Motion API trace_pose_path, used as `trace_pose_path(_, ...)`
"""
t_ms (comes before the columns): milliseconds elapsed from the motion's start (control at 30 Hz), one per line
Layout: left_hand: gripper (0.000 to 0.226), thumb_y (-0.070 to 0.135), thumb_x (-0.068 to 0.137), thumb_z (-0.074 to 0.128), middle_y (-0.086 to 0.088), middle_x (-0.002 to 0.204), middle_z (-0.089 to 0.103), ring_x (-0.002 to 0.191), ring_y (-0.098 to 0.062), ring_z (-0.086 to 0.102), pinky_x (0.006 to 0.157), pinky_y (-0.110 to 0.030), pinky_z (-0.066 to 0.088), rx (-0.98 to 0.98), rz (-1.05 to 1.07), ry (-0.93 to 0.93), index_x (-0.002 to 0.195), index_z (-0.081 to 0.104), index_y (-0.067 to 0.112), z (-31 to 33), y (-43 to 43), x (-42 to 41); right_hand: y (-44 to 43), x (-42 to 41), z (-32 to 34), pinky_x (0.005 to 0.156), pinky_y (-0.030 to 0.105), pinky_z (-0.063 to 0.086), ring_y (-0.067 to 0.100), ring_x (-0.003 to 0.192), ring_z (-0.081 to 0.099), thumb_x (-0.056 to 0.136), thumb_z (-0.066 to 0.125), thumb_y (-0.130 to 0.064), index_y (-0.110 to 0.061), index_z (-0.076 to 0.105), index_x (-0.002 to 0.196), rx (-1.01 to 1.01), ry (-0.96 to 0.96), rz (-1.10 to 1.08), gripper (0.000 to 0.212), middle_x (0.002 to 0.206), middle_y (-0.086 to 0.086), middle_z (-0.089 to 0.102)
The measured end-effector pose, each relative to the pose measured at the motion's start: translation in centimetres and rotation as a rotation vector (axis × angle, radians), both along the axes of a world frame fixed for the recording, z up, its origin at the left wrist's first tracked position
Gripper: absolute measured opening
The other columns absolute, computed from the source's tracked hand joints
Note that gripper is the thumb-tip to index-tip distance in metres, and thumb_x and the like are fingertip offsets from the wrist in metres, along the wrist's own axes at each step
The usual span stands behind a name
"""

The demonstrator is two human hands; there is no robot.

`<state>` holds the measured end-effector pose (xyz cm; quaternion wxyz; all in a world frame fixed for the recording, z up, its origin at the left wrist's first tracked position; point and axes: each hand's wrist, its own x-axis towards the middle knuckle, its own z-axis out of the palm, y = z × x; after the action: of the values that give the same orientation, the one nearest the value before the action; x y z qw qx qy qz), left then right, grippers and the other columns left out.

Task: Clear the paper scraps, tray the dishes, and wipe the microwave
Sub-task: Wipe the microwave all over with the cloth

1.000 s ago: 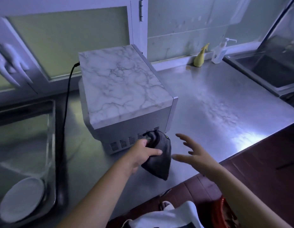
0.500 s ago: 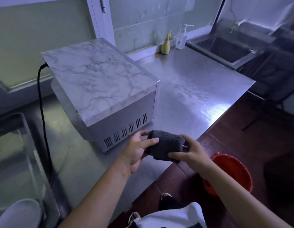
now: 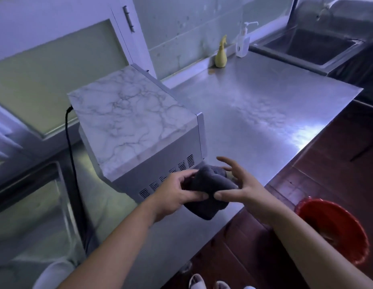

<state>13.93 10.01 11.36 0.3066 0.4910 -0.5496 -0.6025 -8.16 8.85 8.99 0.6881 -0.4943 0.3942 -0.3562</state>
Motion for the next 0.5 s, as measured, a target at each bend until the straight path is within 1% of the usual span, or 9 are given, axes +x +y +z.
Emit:
trace_pose_path(67, 0.045, -0.002, 0.081, 0.075, -0.012, 0.118, 0.071, 0.114, -0.021, 0.065, 0.092, -0.028, 0.051, 0.052, 0.017, 0.078, 0.123, 0.068, 0.012, -0.4, -0.2, 0.2, -0.3, 0.8, -1.8, 0.085, 0.032, 0.055, 0.021, 0.115, 0.065, 0.061, 0.091, -0.024, -0.029, 0.054, 0.136, 0.048, -0.145, 0.094, 0.084, 0.13, 0.006, 0.064)
trace_pose_path(133, 0.049, -0.004, 0.083, 0.072, -0.016, 0.127, 0.066, 0.123, -0.027, 0.06, 0.097, -0.031, 0.049, 0.111, 0.029, 0.137, 0.129, 0.064, 0.01, -0.9, -0.4, 0.0, -0.6, 1.7, -3.3, 0.086, 0.035, 0.055, 0.026, 0.111, 0.067, 0.063, 0.092, -0.028, -0.024, 0.064, 0.125, 0.108, -0.295, 0.083, 0.068, 0.12, 0.01, 0.07)
trace_pose_path(167, 0.051, -0.004, 0.084, 0.072, -0.018, 0.13, 0.064, 0.126, -0.028, 0.058, 0.099, -0.033, 0.048, 0.133, 0.031, 0.148, 0.132, 0.061, 0.009, -1.0, -0.5, 0.0, -0.8, 2.0, -3.8, 0.087, 0.038, 0.055, 0.029, 0.11, 0.067, 0.063, 0.092, -0.029, -0.021, 0.068, 0.121, 0.159, -0.358, 0.063, 0.064, 0.117, 0.013, 0.07)
trace_pose_path(267, 0.055, -0.002, 0.085, 0.071, -0.017, 0.129, 0.064, 0.124, -0.026, 0.059, 0.098, -0.032, 0.048, 0.166, 0.017, 0.126, 0.135, 0.053, 0.007, -1.0, -0.8, 0.0, -1.0, 2.6, -4.7, 0.096, 0.047, 0.053, 0.038, 0.117, 0.063, 0.071, 0.088, -0.026, -0.012, 0.066, 0.125, 0.266, -0.486, 0.108, 0.06, 0.124, 0.023, 0.066)
trace_pose_path(333, 0.057, 0.003, 0.085, 0.073, -0.012, 0.122, 0.068, 0.118, -0.022, 0.062, 0.096, -0.032, 0.051, 0.178, 0.024, 0.04, 0.135, 0.048, 0.012, -0.7, -1.3, 0.4, -1.3, 2.8, -4.8, 0.095, 0.05, 0.054, 0.038, 0.117, 0.063, 0.071, 0.087, -0.03, -0.011, 0.068, 0.123, 0.306, -0.478, 0.072, 0.059, 0.125, 0.023, 0.066)
trace_pose_path(400, 0.059, 0.01, 0.084, 0.076, -0.009, 0.118, 0.071, 0.112, -0.019, 0.065, 0.097, -0.035, 0.053, 0.152, 0.038, -0.106, 0.134, 0.048, 0.023, 0.1, -2.4, 0.8, -1.9, 3.1, -4.4, 0.095, 0.055, 0.051, 0.038, 0.114, 0.065, 0.067, 0.088, -0.032, -0.012, 0.071, 0.117, 0.306, -0.393, -0.056, 0.057, 0.122, 0.022, 0.068)
trace_pose_path(433, 0.057, 0.012, 0.085, 0.077, -0.007, 0.116, 0.072, 0.111, -0.017, 0.066, 0.099, -0.034, 0.053, 0.094, 0.063, -0.19, 0.131, 0.049, 0.03, 0.7, -3.3, 1.0, -2.4, 3.3, -4.3, 0.093, 0.054, 0.053, 0.037, 0.11, 0.067, 0.066, 0.089, -0.028, -0.013, 0.074, 0.112, 0.305, -0.349, -0.149, 0.051, 0.118, 0.021, 0.07)
trace_pose_path(500, 0.045, 0.011, 0.088, 0.074, 0.003, 0.109, 0.073, 0.106, -0.011, 0.068, 0.096, -0.026, 0.052, -0.113, 0.187, -0.335, 0.12, 0.056, 0.037, 2.3, -5.6, 1.7, -3.7, 3.4, -3.9, 0.08, 0.045, 0.057, 0.034, 0.099, 0.07, 0.068, 0.087, -0.016, -0.014, 0.077, 0.098, 0.288, -0.269, -0.375, 0.032, 0.102, 0.014, 0.076)
